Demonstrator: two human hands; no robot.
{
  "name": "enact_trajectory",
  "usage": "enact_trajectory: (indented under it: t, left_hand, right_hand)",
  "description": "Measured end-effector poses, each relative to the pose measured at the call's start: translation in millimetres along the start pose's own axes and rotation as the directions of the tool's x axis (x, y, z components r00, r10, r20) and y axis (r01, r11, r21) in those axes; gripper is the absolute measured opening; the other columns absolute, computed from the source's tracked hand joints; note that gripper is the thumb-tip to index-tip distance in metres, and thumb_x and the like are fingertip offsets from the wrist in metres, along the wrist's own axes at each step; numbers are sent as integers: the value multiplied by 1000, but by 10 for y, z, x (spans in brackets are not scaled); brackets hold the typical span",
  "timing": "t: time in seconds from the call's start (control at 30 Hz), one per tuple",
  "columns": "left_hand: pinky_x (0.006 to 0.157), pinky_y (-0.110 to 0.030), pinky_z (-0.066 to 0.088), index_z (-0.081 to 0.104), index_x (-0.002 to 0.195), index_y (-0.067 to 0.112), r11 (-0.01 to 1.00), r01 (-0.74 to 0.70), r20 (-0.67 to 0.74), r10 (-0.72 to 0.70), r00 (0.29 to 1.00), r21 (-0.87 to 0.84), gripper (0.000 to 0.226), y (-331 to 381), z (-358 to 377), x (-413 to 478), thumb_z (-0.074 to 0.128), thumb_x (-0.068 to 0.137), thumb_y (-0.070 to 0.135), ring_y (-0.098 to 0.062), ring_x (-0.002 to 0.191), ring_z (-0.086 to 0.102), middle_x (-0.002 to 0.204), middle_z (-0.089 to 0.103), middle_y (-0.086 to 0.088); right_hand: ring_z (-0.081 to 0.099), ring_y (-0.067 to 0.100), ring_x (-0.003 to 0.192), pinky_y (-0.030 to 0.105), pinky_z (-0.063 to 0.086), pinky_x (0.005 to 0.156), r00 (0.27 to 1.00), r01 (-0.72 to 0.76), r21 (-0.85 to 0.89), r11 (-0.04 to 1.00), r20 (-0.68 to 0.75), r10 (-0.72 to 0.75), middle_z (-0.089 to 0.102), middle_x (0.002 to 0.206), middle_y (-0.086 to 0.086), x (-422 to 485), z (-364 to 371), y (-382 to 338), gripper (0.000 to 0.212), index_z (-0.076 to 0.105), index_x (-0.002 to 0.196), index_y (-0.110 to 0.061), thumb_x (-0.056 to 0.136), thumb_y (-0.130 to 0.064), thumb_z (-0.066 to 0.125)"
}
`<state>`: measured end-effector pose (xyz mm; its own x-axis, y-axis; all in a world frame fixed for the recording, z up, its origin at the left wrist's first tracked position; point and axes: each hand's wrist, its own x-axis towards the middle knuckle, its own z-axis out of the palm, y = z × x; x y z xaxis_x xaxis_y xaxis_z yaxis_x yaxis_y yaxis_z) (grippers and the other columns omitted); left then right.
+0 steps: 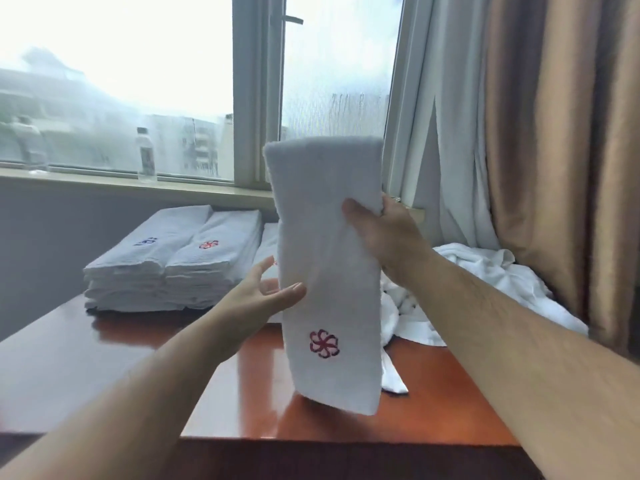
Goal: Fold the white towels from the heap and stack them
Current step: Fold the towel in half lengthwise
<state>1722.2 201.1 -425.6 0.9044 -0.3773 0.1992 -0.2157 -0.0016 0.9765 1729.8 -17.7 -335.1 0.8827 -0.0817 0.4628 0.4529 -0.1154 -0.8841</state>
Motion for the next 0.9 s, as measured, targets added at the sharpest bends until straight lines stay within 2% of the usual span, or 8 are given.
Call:
enact_trajectory:
  t: [0.07,0.1,0.17,0.23,0.33,0.43,0.6,0.9]
  left_hand:
    - [80,-33,60,37,148,21,999,-16,44,18,999,-49,80,-32,-100,-6,82,84,35,-24,104,72,120,72,-8]
    - [76,-33,61,47,141,21,998,-28,61,31,998,-50,62,-50,-146,2,78,88,29,-27,105,72,119,72,-9]
    - [68,-30,60,65,125,25,999,-33,47,35,998,-43,34,-96,-219,21,73,91,28,-26,101,74,114,75,-8]
    - [63,-27,59,72,112,28,999,-11,3,11,1000,-52,21,-161,-275,61,70,91,33,-24,95,75,108,76,-6]
    - [64,-31,60,70,111,26,998,-1,-82,-4,997,-66,24,-304,-340,200,67,92,39,-27,95,75,107,76,-8]
    - [75,-43,63,63,113,23,998,6,-181,-17,983,-64,34,-395,-378,417,64,88,45,-27,92,75,103,77,-7]
    - [91,-55,56,62,116,27,995,86,-285,-70,956,44,25,-484,-494,871,56,100,45,-27,97,73,104,77,-2]
    - [90,-44,57,67,105,29,979,164,-375,-109,921,120,27,-349,-844,1778,53,100,50,-14,88,74,94,77,8]
  right_hand:
    - [76,25,89,42,62,76,999,-34,100,994,20,32,78,100,5,141,114,9,22,71,106,-15,89,-29,72]
    - [76,26,88,42,62,75,999,-50,144,988,28,47,78,100,6,211,169,13,27,71,107,-13,85,-30,73]
    - [76,28,89,43,62,77,998,-67,212,975,35,61,78,100,7,355,272,31,32,71,105,-11,81,-31,73]
    - [75,30,92,46,62,81,997,-76,263,962,33,70,78,101,9,507,357,77,29,70,106,-10,84,-28,72]
    - [75,30,93,47,62,82,995,-98,265,959,23,96,78,102,9,755,438,216,20,70,107,-9,93,-24,70]
    - [76,29,87,44,63,74,991,-128,274,953,-3,134,79,98,7,1056,467,412,17,70,107,-11,95,-22,70]
    - [77,29,86,47,63,74,971,-200,255,946,-76,225,78,98,8,1624,494,913,19,70,109,-14,94,-26,71]
    - [77,32,80,43,61,62,926,-365,229,902,-11,378,79,92,10,2804,651,1531,21,70,109,-11,94,-27,71]
